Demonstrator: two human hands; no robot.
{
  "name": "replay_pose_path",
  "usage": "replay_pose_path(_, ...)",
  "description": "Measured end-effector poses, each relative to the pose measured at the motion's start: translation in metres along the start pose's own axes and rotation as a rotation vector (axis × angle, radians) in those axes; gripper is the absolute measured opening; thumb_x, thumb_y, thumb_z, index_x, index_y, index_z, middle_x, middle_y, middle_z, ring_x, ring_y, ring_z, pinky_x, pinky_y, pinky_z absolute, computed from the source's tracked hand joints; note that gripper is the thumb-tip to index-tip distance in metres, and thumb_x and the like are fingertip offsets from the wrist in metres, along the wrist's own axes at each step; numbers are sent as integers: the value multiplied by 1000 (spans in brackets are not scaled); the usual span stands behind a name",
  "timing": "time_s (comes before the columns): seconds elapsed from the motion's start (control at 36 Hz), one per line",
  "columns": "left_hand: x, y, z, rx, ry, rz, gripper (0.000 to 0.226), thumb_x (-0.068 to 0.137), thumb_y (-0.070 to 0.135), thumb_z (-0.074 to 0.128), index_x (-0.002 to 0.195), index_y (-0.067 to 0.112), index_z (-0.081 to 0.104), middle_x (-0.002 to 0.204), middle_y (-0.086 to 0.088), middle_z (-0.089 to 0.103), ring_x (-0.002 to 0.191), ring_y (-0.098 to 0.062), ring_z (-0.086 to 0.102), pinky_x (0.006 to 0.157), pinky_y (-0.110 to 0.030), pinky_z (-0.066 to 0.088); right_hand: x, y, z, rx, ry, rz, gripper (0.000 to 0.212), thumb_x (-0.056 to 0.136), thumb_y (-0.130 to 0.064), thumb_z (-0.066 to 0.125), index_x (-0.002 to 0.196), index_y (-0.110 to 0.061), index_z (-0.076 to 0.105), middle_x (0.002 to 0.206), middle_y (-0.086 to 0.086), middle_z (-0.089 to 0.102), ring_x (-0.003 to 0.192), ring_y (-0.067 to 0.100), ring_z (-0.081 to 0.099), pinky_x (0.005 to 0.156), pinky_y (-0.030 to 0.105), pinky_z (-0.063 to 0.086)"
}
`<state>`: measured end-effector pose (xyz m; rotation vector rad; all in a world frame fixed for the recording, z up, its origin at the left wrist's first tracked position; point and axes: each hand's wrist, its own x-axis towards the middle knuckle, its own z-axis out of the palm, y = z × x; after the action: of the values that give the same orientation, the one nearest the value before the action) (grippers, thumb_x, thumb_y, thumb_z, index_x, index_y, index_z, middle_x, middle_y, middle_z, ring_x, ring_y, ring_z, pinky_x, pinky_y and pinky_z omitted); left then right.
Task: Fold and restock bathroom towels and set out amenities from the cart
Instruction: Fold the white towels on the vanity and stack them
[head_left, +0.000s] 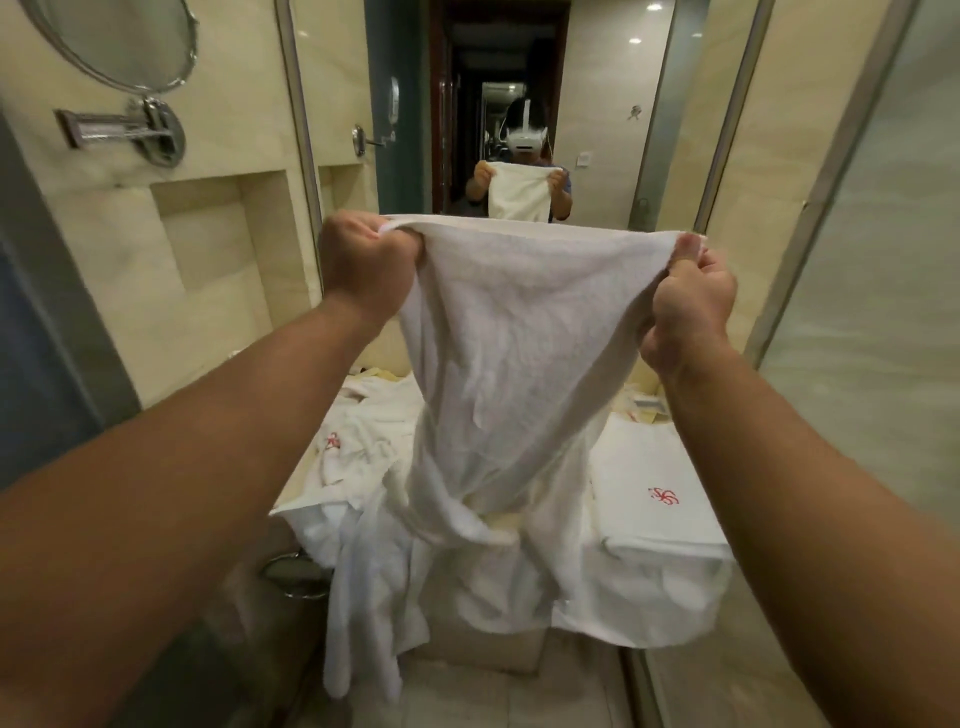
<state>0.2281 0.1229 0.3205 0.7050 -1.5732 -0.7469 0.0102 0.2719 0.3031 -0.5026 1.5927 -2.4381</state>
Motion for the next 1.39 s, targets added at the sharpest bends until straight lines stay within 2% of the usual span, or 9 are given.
replay_pose_path(0.22, -41, 58, -64, -34, 33, 61, 26, 71, 10, 59, 47, 16, 51, 48, 4, 37, 40, -6, 28, 43, -20, 25, -77, -32, -21, -55, 69, -39, 32, 106, -45, 47, 114, -21, 66, 113, 3, 69, 107, 20, 65, 97, 45, 59)
replay_pose_path(0.33, -49, 74, -80, 124, 48, 93, 32, 79, 18, 71, 52, 25, 55, 52, 12, 50, 41, 3, 46, 42, -15, 36, -94, -42, -25, -27, 66, -46, 27, 106, -43, 49, 106, -22, 65, 110, 3, 70, 105, 19, 67, 91, 40, 61)
replay_pose_path(0.42, -55, 72, -87, 299, 18, 156, 20, 79, 25, 70, 60, 21, 68, 65, 0, 70, 62, -15, 68, 54, -26, 56, -101, -42, -28, 21, 56, -17, 26, 106, -40, 50, 95, -23, 65, 106, 4, 71, 104, 22, 67, 89, 40, 61)
replay_pose_path(0.61, -59, 61, -89, 600, -2, 219, 28, 86, 37, 67, 92, 13, 79, 81, -2, 70, 76, -22, 66, 64, -29, 50, -104, -41, -31, 51, 30, 71, 23, 106, -38, 52, 101, -24, 69, 109, 1, 71, 105, 18, 66, 93, 38, 60)
replay_pose_path(0.78, -67, 61, -88, 673, 17, 309, 33, 87, 44, 63, 91, 14, 77, 79, -6, 69, 72, -25, 64, 67, -35, 57, -102, -42, -35, 52, 30, 100, 26, 107, -37, 50, 110, -20, 69, 113, 3, 68, 104, 18, 63, 93, 32, 58)
replay_pose_path(0.86, -70, 63, -89, 661, -103, 192, 23, 79, 33, 66, 76, 12, 73, 66, -3, 60, 63, -23, 58, 58, -30, 49, -99, -36, -39, 75, 24, 134, 25, 108, -36, 47, 111, -20, 66, 118, 4, 66, 107, 18, 62, 100, 35, 55)
replay_pose_path(1.0, -75, 66, -100, 624, -579, -136, 20, 78, 14, 73, 67, 7, 58, 71, -8, 47, 67, -21, 45, 57, -31, 36, -92, -20, -67, -54, -18, 404, 26, 103, -31, 57, 120, -12, 64, 121, 7, 69, 105, 23, 66, 101, 39, 54)
replay_pose_path(1.19, -87, 41, -93, 530, -204, -109, 18, 81, 20, 69, 83, 3, 76, 86, -18, 72, 74, -29, 63, 61, -33, 47, -107, -16, -75, -344, -163, 214, 29, 108, -40, 48, 107, -23, 71, 106, -1, 65, 98, 18, 57, 86, 39, 50)
replay_pose_path(1.39, -79, 40, -96, 686, -340, -57, 22, 78, 20, 69, 67, 1, 70, 68, -16, 59, 65, -24, 50, 56, -32, 38, -109, -17, -71, -311, -63, 189, 28, 108, -39, 49, 92, -23, 67, 90, 0, 56, 87, 23, 48, 77, 42, 49)
